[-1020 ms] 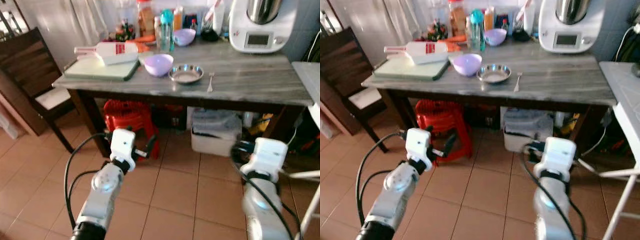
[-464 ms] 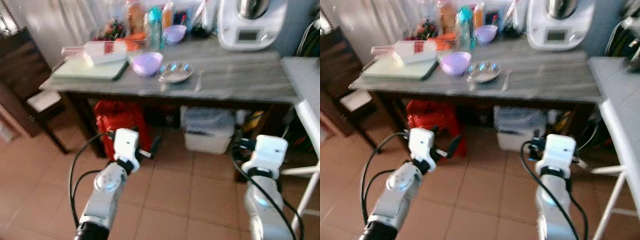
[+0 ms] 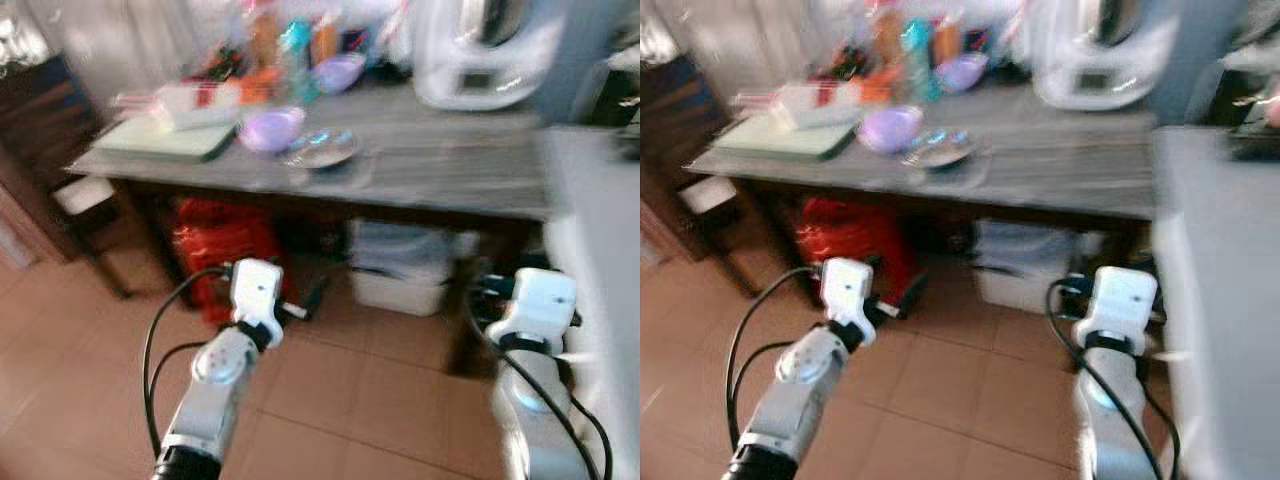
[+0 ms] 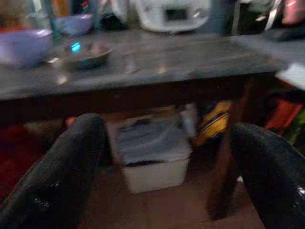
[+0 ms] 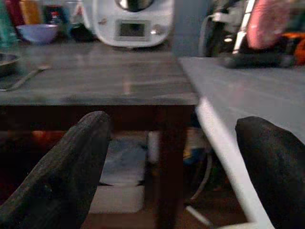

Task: Setting the table

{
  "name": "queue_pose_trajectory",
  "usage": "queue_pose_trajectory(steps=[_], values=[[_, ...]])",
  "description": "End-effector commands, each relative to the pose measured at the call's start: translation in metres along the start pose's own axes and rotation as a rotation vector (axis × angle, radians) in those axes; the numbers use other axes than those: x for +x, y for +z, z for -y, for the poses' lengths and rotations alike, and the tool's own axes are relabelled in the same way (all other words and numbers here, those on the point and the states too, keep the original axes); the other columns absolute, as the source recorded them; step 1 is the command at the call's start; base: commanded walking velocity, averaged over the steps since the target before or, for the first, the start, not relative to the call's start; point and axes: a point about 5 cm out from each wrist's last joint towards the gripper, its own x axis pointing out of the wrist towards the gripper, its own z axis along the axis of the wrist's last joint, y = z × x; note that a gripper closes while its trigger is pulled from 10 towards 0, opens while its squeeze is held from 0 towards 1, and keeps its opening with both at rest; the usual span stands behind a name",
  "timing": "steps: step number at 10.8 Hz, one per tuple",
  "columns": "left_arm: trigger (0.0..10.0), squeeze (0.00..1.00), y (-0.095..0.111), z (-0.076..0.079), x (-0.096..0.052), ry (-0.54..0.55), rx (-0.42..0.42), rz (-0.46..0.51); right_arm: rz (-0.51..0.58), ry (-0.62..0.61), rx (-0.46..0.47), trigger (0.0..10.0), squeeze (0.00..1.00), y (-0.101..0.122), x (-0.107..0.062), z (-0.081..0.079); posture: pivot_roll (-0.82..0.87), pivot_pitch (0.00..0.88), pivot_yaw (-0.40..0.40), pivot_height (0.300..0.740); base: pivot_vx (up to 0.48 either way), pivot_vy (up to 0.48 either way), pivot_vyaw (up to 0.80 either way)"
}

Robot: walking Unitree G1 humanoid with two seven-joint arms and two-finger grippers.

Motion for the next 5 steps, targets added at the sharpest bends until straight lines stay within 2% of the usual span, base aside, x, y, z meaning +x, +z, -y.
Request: queue_pose_trajectory(steps=[1,4,5], values=[[10.0,0.0,-0.0006,-0.0099,-0.0051,0.025,0.009,-0.012,-0.001,0.025,0.021,10.0,0.0,0.0015,-0.0015,-0.0083,-0.03,0.0,0.097,0.74,0.0,-0.454,0.0],[10.0,0.0,-0.0017,-0.0077,-0.0052,0.02,0.003,-0.015,-0.002,0.031,0.014,10.0,0.0,0.0018,-0.0007,-0.0071,-0.03,0.0,0.089,0.74,0.0,-0.454,-0.8],[10.0,0.0,-0.0017,-0.0074,-0.0052,0.018,0.002,-0.015,0.001,0.032,0.014,10.0,0.0,0.0026,-0.0004,-0.0072,-0.03,0.0,0.089,0.74,0.0,-0.45,0.0]])
